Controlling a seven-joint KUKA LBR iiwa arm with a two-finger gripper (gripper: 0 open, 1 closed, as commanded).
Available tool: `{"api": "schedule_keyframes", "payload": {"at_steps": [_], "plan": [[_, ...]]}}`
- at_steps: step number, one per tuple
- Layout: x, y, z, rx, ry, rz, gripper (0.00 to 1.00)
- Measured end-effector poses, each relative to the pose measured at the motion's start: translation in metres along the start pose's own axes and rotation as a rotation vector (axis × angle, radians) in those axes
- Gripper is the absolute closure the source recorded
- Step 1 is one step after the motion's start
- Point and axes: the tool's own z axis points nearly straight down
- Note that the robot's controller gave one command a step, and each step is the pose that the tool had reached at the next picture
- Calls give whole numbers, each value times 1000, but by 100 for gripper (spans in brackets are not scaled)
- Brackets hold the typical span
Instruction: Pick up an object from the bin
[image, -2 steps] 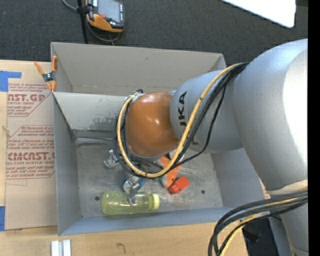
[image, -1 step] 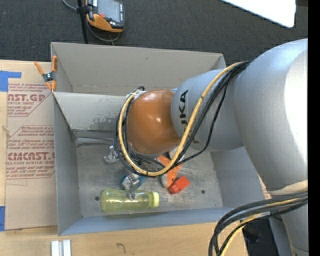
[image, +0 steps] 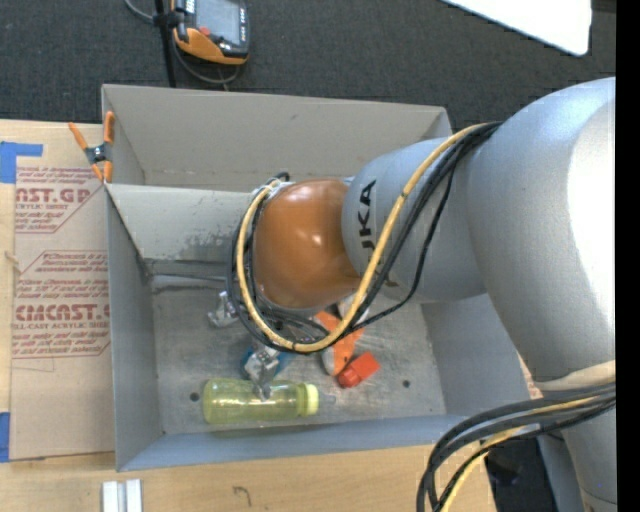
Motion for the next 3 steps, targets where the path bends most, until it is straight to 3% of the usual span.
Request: {"api": "schedule_keyframes", "payload": {"at_steps": [1, 2, 3], "plan": [[18, 5, 21, -11, 41, -2, 100], [18, 5, 21, -11, 41, -2, 100], [13, -15, 14, -20, 54, -75, 100]]}}
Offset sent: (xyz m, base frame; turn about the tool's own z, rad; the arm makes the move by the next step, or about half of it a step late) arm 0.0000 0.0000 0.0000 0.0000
